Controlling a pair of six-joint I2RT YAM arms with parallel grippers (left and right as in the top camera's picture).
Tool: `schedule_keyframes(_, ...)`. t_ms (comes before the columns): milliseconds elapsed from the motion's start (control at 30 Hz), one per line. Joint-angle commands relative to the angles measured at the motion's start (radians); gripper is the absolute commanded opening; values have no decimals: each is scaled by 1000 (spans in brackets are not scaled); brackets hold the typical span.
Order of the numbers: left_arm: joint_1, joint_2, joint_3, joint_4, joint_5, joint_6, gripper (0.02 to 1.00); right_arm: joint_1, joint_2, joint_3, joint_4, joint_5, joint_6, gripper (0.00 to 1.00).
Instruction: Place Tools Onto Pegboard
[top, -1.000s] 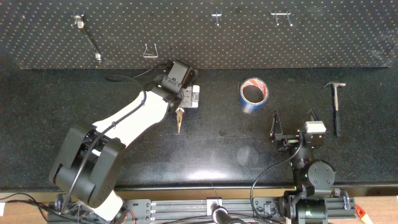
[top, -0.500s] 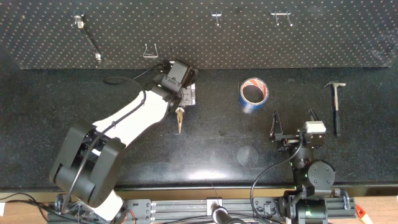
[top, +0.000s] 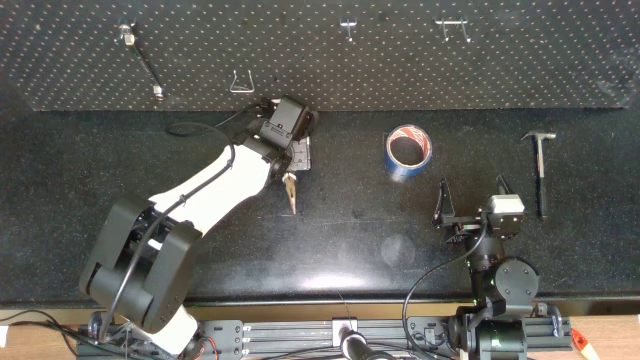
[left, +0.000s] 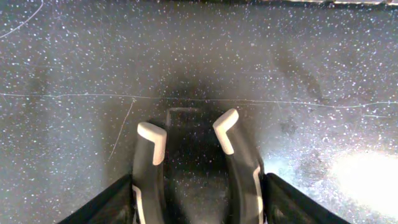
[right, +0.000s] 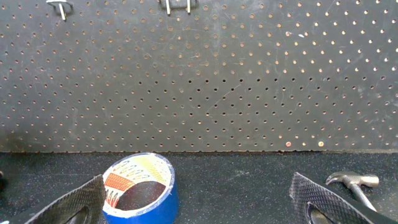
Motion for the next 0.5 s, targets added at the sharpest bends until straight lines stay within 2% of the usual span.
schedule_keyframes(33,1,56,-8,2,35,-24,638,5,-7,-3,-5,5,-14,965)
schedule_keyframes(233,1,56,-8,3,42,-24,595,5,-7,-3,-5,5,-14,965)
schedule_keyframes(500,1,56,-8,3,53,-24,584,5,-7,-3,-5,5,-14,965)
